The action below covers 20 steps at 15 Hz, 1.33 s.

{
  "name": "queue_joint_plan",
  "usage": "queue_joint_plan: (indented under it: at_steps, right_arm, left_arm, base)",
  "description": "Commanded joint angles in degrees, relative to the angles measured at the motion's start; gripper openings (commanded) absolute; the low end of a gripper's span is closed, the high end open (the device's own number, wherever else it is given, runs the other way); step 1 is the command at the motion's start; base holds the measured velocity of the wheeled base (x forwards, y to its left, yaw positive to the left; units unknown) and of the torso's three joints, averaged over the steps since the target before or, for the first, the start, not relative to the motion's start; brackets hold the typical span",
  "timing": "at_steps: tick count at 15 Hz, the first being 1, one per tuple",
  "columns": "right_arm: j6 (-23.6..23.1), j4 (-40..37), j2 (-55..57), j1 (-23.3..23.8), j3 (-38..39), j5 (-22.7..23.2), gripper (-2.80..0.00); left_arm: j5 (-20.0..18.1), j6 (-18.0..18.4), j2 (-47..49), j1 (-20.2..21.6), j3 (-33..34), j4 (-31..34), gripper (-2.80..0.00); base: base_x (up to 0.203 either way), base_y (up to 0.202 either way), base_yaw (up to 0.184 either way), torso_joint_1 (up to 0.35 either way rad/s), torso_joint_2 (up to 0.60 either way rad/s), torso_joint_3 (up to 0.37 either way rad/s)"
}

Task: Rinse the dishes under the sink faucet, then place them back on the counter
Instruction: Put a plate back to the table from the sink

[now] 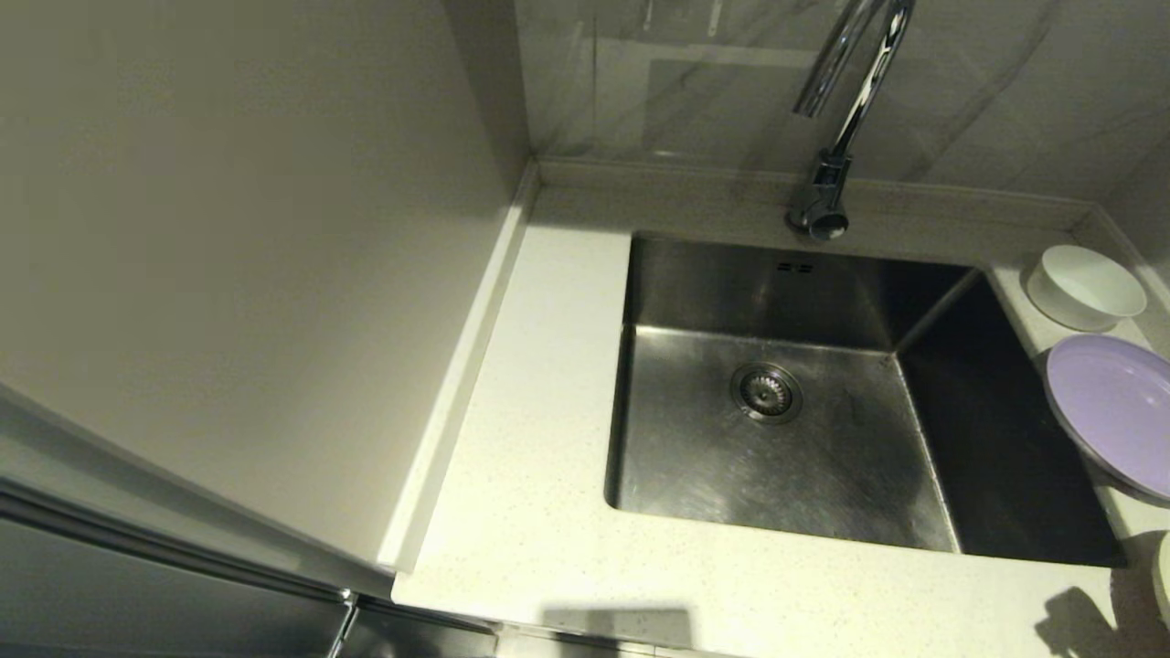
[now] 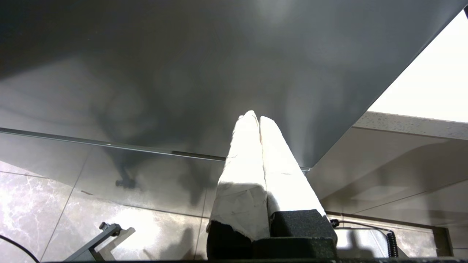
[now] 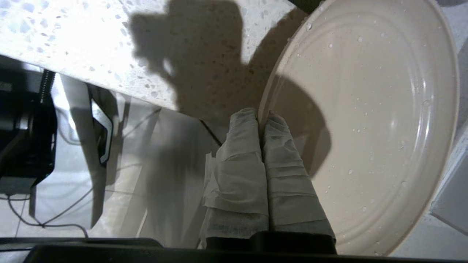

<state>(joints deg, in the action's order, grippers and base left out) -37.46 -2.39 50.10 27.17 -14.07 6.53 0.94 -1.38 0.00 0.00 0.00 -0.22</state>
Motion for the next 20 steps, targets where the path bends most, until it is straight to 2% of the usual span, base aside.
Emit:
queue_joint_plan:
  at_steps: [1, 2, 3, 7, 10, 13, 15, 17, 20]
  right_arm:
    - [-0.24, 0.72, 0.97, 0.07, 1.15, -0.11, -2.80]
    - [-0.24, 0.72, 0.97, 0.07, 1.15, -0.20, -2.80]
    - [-0.18, 0.81, 1.05, 0.05, 1.13, -0.10, 0.00]
    - [0.27, 1.03, 1.23, -0.01, 0.57, 0.04, 0.00]
    - [1.50, 5.43, 1.10, -0.10, 0.62, 0.28, 0.00]
    - [3.86, 8.76, 0.08, -0.50, -1.65, 4.80, 0.00]
    - [6.26, 8.33, -0.94, -1.91, -6.13, 7.60, 0.00]
    - [10.41, 4.82, -1.12, -5.32, -13.02, 9.66, 0.00]
    - [18.37, -6.81, 2.62, -9.80, -28.30, 12.28, 0.00]
  left_arm:
    - [0.03, -0.03, -0.09, 0.00, 0.00, -0.04, -2.80]
    - [0.03, -0.03, -0.09, 0.00, 0.00, -0.04, -2.80]
    - [0.03, -0.03, -0.09, 0.00, 0.00, -0.04, -2.80]
    - [0.03, -0.03, -0.09, 0.00, 0.00, -0.04, -2.80]
    - [0.03, -0.03, -0.09, 0.00, 0.00, -0.04, -2.80]
    - [0.03, -0.03, -0.09, 0.00, 0.00, -0.04, -2.80]
    - [0.03, -0.03, -0.09, 0.00, 0.00, -0.04, -2.80]
    - [0.03, -0.03, -0.09, 0.00, 0.00, -0.04, -2.80]
    - [0.03, -0.03, -0.09, 0.00, 0.00, -0.04, -2.80]
  base:
    - [0.000, 0.000, 0.000, 0.000, 0.00, 0.000]
    - [0.000, 0.000, 0.000, 0.000, 0.00, 0.000]
    - [0.000, 0.000, 0.000, 0.000, 0.00, 0.000]
    - [0.000, 0.000, 0.000, 0.000, 0.00, 0.000]
    - [0.000, 0.000, 0.000, 0.000, 0.00, 0.000]
    - [0.000, 0.000, 0.000, 0.000, 0.00, 0.000]
    - [0.000, 0.000, 0.000, 0.000, 0.00, 0.000]
    - [0.000, 0.000, 0.000, 0.000, 0.00, 0.000]
    - [0.000, 0.000, 0.000, 0.000, 0.00, 0.000]
